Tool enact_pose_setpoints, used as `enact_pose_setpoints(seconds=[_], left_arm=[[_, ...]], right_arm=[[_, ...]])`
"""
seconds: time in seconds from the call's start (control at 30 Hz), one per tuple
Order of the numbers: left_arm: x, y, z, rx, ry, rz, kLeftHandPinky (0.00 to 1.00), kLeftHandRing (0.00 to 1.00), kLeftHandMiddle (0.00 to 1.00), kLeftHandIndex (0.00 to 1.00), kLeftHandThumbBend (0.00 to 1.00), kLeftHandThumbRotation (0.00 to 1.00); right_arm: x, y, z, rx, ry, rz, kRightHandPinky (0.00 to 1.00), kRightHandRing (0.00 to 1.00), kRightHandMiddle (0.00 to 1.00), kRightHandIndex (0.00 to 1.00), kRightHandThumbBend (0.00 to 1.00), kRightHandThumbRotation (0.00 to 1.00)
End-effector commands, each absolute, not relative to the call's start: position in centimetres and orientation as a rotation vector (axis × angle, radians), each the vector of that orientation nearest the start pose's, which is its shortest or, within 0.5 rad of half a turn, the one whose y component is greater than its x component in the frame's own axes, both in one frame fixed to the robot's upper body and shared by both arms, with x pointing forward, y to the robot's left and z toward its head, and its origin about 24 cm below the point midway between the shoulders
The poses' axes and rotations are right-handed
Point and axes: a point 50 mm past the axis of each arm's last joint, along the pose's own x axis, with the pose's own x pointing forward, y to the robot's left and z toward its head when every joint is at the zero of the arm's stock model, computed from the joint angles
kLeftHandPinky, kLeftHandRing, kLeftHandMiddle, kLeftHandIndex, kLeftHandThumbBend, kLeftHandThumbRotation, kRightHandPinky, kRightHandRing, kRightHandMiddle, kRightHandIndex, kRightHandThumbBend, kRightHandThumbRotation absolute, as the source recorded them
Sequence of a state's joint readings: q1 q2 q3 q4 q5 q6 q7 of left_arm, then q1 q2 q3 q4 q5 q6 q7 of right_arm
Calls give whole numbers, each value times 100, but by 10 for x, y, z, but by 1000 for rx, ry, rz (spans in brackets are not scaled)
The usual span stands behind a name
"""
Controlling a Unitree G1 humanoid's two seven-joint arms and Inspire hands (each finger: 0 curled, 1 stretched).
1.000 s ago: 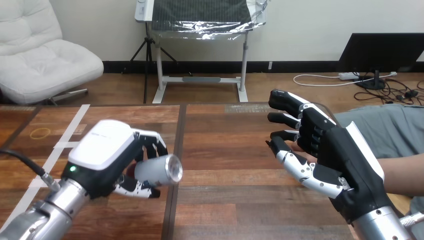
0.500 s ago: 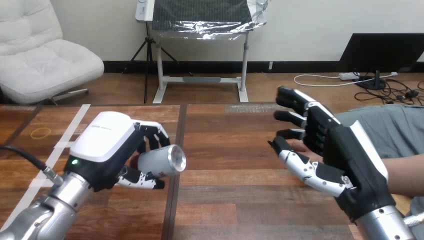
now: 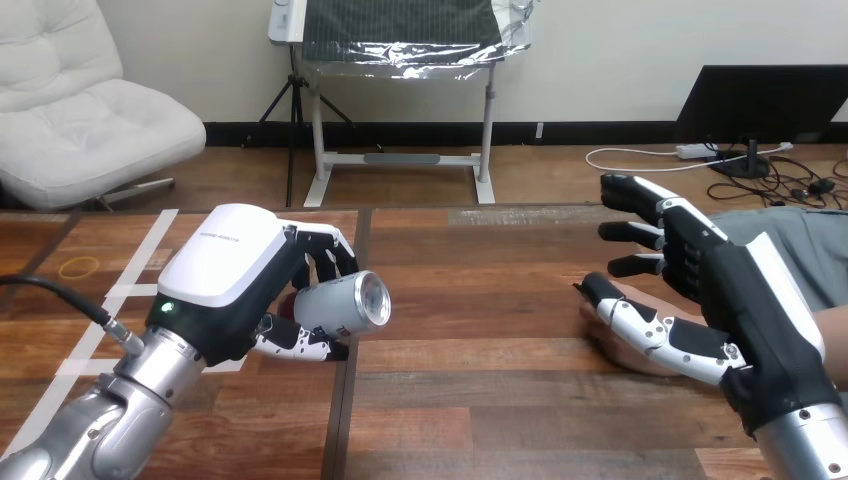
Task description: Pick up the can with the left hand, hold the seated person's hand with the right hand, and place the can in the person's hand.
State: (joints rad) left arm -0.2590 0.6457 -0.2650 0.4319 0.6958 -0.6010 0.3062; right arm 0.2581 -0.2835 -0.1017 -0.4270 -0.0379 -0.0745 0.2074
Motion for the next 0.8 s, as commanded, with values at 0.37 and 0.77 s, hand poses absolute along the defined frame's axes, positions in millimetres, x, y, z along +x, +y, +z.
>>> enact_pose_setpoints(seconds=[0.37,0.77], left_arm=[[297,194,101,1197,-643,-257,37,41,48,51,64,0],[297,192,103,1174,-647,-242,37,41,48,51,64,0]], right_arm=[[217,-232,138,-932,-241,53,69,83,86,82,69,0],[226,-247,143,-1128,-149,75,67,81,86,81,79,0]])
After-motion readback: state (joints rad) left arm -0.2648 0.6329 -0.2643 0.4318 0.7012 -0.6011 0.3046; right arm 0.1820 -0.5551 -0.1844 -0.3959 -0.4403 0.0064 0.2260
